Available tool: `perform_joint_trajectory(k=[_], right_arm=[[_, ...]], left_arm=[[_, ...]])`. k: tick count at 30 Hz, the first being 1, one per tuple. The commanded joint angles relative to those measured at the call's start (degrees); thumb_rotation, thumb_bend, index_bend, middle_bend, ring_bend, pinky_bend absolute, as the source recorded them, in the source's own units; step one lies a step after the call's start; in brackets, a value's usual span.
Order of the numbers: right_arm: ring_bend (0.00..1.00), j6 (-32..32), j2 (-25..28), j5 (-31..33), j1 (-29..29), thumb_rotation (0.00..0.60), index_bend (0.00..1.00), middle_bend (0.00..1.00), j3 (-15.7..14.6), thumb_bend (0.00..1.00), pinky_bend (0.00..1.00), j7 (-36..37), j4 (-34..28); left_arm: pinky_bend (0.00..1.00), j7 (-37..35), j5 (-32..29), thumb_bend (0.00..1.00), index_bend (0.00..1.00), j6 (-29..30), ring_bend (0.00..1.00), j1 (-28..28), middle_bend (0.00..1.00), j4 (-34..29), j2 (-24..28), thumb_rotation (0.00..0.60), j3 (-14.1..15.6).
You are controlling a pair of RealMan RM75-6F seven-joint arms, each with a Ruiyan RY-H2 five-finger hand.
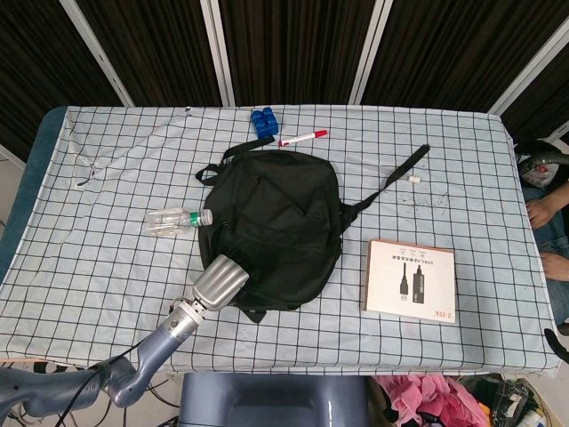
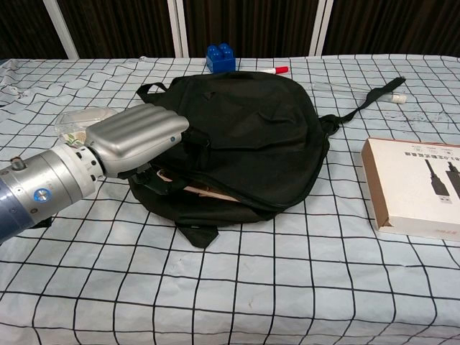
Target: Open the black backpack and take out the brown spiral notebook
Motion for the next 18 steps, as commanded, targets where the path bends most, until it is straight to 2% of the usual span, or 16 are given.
perform_joint_trajectory(k=[1, 18], right_arm=[[0.17, 0.13, 0.03, -0.08, -0.04, 0.6, 0.0, 0.03, 0.0, 0.17, 0.17, 0.04, -0.02], [0.17, 0.39, 0.08, -0.34, -0.06, 0.6, 0.0, 0.03, -0.04, 0.17, 0.17, -0.19, -0.09]], left_arm=[[0.32, 0.1, 0.1, 0.4, 0.48, -0.02, 0.36, -0.04, 0.54, 0.07, -0.15, 0.6, 0.03], [0.33, 0.47, 0.21, 0.4, 0.52, -0.27, 0.39, -0.44, 0.57, 1.3, -1.1, 0.6, -0.29]])
